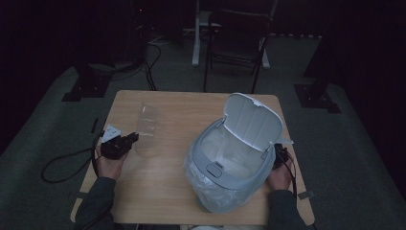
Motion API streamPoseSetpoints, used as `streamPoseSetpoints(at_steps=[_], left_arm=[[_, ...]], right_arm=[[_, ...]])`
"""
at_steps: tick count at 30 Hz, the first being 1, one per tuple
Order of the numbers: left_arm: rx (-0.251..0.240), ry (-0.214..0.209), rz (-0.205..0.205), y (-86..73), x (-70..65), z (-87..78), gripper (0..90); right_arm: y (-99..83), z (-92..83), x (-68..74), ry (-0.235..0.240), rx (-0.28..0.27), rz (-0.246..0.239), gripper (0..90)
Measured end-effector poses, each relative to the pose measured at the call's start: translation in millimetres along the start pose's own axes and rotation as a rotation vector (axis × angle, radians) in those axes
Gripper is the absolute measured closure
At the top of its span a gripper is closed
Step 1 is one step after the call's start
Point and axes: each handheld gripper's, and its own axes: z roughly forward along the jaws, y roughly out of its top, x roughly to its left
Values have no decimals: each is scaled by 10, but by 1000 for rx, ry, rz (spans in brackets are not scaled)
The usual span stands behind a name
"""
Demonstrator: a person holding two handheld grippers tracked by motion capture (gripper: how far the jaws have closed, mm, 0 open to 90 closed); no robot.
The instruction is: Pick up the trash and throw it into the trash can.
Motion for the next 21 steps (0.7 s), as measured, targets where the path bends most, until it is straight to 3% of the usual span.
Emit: streamPoseSetpoints(at_steps=[6, 21], left_arm=[[-16, -58, -16, 28, -8, -9, 844], [-58, -178, 10, 253, -65, -113, 844]], right_arm=[[0, 0, 0, 0, 0, 0, 156], [0, 0, 0, 0, 0, 0, 156]])
